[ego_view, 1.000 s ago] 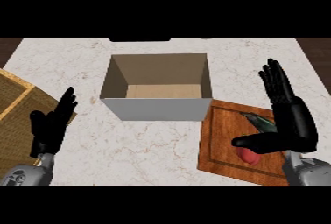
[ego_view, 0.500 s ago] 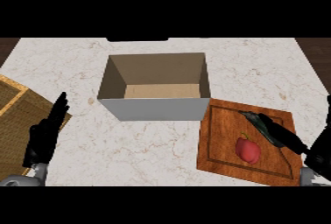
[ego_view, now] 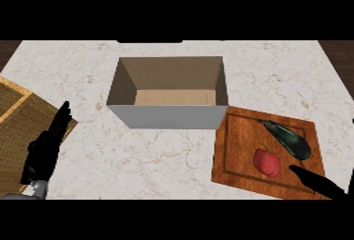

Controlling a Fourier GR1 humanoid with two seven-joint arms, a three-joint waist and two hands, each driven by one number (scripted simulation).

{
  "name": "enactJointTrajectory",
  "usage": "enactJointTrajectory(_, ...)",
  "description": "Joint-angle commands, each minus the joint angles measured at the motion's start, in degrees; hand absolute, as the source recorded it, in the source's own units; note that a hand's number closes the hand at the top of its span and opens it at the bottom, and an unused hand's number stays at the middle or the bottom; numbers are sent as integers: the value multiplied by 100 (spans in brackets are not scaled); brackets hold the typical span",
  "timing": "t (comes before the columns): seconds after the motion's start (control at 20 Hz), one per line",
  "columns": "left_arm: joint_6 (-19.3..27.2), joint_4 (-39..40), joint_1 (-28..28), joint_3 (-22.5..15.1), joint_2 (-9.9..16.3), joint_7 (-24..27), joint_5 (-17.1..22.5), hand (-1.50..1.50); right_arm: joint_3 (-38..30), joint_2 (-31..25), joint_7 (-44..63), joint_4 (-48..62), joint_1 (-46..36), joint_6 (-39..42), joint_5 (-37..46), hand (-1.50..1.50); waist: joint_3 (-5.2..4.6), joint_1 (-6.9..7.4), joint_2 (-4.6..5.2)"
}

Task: Pick the bell pepper from the cutting board and place it in the cardboard box

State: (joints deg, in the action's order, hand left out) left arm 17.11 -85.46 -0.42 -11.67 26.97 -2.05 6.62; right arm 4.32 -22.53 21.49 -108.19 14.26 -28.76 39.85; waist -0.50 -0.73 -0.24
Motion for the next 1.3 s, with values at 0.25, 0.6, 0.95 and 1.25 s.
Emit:
enactJointTrajectory(0.25,13,-134,-81,-48,-1,-67,-134,0,1073,-471,2824,-1229,337,2923,616,-150,9,144,36)
enactJointTrajectory(0.6,-86,-24,19,39,-146,-35,-180,0,1650,274,4985,-1598,-1005,4360,834,-150,41,124,28)
enactJointTrajectory(0.95,-10,76,-154,-21,-409,-109,-381,0,1780,1041,5092,-528,-1556,4190,1516,-150,45,100,34)
enactJointTrajectory(1.25,-63,-212,-87,32,-408,-255,-455,0,1449,1105,5110,-723,-1388,4744,1416,-150,47,89,22)
